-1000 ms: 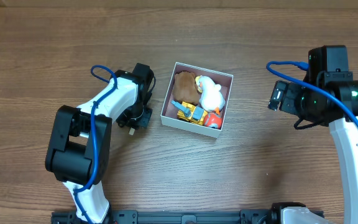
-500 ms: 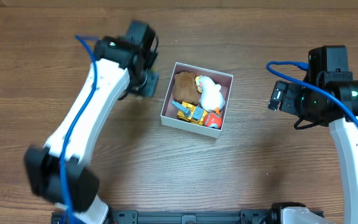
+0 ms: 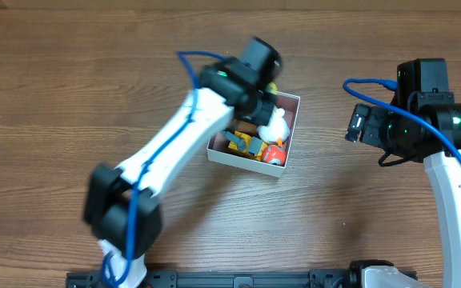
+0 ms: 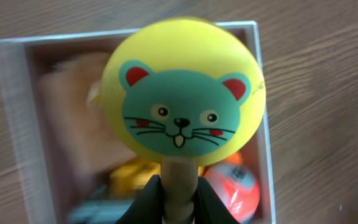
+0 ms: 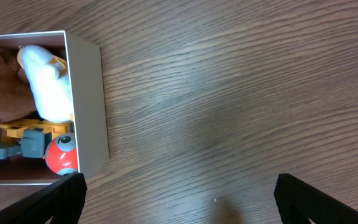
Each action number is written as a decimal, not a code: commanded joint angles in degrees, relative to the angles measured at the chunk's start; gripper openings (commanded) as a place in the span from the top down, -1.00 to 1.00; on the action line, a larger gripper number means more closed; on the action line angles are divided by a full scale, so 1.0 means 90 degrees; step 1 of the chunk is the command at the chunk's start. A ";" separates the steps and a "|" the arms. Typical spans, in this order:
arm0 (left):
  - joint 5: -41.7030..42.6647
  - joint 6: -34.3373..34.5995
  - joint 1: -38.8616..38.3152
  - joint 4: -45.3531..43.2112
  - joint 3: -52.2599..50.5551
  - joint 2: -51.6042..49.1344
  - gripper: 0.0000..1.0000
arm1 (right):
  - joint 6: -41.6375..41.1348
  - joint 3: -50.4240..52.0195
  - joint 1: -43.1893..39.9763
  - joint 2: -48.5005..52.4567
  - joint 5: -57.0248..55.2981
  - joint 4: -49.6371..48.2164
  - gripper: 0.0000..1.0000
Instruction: Pack container
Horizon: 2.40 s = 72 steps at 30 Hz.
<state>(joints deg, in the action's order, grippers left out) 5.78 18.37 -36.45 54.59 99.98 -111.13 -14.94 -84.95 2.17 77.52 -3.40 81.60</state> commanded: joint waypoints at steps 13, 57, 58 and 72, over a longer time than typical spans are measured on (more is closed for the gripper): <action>0.0185 0.0619 0.0083 0.0279 0.0357 0.0049 0.30 | 0.0002 -0.0019 -0.0036 -0.0027 -0.0039 0.0002 -0.98; -0.3014 0.0724 0.1530 0.4223 0.1239 0.4286 -1.00 | 0.0882 -0.0027 -0.0029 -0.4546 0.1178 0.0051 -1.00; -0.3014 0.0724 0.1530 0.4223 0.1239 0.4277 -1.00 | 0.0879 -0.0027 -0.0029 -0.4546 0.1013 0.0102 -1.00; -0.3014 0.0724 0.1530 0.4221 0.1239 0.4265 -1.00 | 0.0884 0.0034 -0.0029 -0.4524 0.0765 -0.0488 -1.00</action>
<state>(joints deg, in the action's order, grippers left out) -20.21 23.88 -22.87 92.62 110.76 -72.66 -7.44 -85.06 2.17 36.38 5.45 79.83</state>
